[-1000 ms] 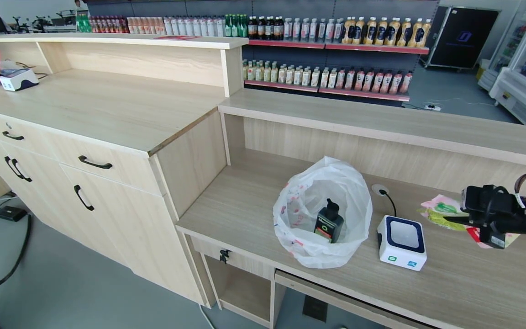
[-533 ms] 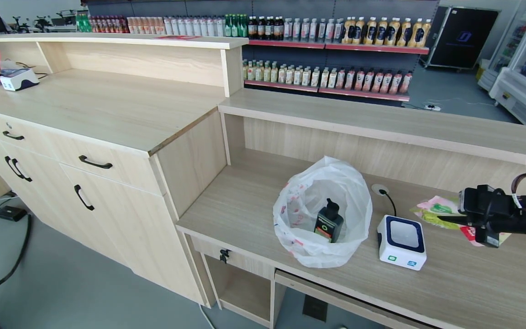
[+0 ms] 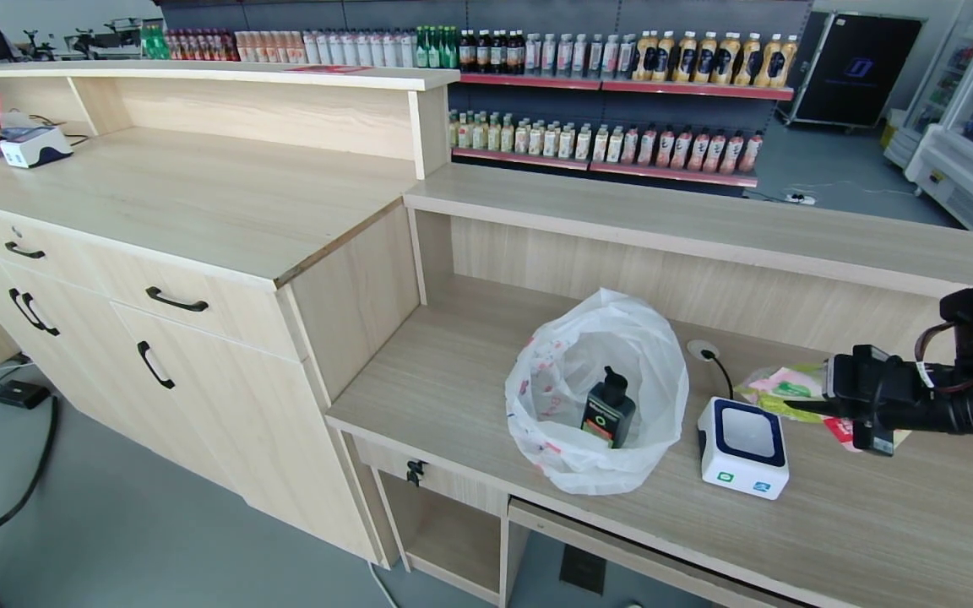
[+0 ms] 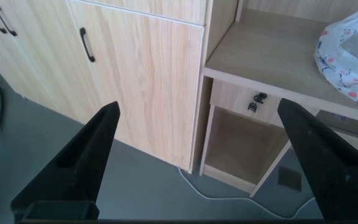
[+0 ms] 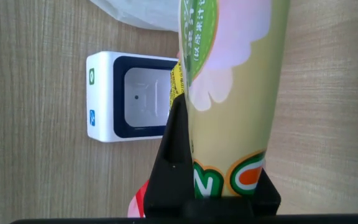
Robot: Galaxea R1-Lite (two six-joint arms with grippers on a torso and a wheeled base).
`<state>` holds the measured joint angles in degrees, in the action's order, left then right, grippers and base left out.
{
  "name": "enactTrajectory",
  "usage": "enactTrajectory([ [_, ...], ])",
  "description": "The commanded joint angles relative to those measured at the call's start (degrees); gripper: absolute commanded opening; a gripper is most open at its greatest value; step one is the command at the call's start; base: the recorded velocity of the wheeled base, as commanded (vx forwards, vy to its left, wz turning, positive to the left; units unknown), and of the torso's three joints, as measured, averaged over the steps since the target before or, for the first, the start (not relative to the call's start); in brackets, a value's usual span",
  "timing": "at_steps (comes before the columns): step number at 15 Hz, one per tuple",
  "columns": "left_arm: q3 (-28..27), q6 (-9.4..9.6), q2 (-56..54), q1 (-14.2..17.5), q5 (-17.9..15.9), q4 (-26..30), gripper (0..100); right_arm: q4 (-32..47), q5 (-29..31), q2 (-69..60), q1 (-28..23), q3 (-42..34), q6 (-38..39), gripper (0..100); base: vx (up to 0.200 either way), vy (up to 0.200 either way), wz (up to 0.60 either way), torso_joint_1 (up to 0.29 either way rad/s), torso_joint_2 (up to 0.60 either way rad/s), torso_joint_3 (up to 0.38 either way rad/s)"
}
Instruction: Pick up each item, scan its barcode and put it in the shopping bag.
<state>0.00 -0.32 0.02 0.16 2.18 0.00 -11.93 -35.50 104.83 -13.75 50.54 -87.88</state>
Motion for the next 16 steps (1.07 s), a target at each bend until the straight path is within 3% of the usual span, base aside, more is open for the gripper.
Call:
enactTrajectory([
  [1,0.0,-0.03,-0.02,0.02,0.02,0.0,100,-0.11,-0.1,1.08,-0.05,0.26,-0.71,0,0.0,0.0,0.0,0.0,0.0,0.0],
  [14,0.0,-0.03,-0.02,0.02,0.02,0.0,100,0.6,-0.01,0.11,0.48,0.08,-0.27,0,0.0,0.0,0.0,0.0,0.0,0.0],
  [16,0.0,-0.03,-0.02,0.02,0.02,0.0,100,7.45,0.08,-8.06,0.66,-0.53,5.7,0,0.0,0.0,0.0,0.0,0.0,0.0],
])
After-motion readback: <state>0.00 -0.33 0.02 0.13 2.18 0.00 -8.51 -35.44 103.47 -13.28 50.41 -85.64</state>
